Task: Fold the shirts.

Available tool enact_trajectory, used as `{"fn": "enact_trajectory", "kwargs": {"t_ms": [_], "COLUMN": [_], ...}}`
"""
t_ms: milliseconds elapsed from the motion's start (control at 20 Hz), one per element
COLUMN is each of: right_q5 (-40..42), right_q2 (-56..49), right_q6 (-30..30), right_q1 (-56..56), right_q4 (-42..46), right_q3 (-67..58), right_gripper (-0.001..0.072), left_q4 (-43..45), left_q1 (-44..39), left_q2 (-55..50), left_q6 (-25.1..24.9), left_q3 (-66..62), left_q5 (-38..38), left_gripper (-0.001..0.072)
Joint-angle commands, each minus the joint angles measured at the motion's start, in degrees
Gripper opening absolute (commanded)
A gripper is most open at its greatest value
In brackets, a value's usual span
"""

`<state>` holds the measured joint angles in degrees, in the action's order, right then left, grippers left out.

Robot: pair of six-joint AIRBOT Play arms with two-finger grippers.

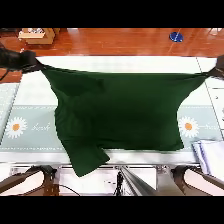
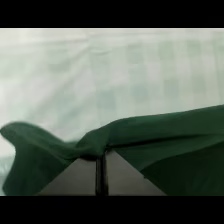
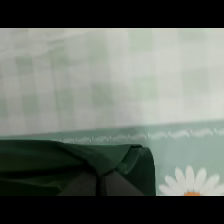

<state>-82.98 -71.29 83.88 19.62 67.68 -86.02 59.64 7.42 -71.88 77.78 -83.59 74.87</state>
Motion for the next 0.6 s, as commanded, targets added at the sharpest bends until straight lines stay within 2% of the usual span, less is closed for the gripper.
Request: {"fn": "enact_trajectory", "kwargs": {"t_ms": [0, 150, 250, 550], "right_q5": [13.3, 26.2, 31.4, 32.0], "right_q2": [-5.1, -8.1, -10.7, -19.5], "right_q6": [-1.7, -1.7, -1.4, -1.4], "right_q1": [-4.4, -6.9, -7.1, -7.1], "right_q4": [2.1, 4.9, 4.4, 4.2], "right_q3": [0.1, 0.1, 0.1, 0.2], "right_gripper": [0.0019, 0.0019, 0.0019, 0.0019], "left_q4": [-0.4, -0.3, -0.3, -0.3], "left_q1": [-1.6, -3.7, -5.4, -9.4], "left_q2": [-4.4, -6.0, -8.5, -19.0], "left_q6": [-0.7, -5.5, -8.5, -9.6], "left_q3": [0.2, 0.2, 0.2, 0.2], "left_q5": [-13.3, -20.8, -23.8, -27.3], "left_gripper": [0.0032, 0.0032, 0.0032, 0.0032]}}
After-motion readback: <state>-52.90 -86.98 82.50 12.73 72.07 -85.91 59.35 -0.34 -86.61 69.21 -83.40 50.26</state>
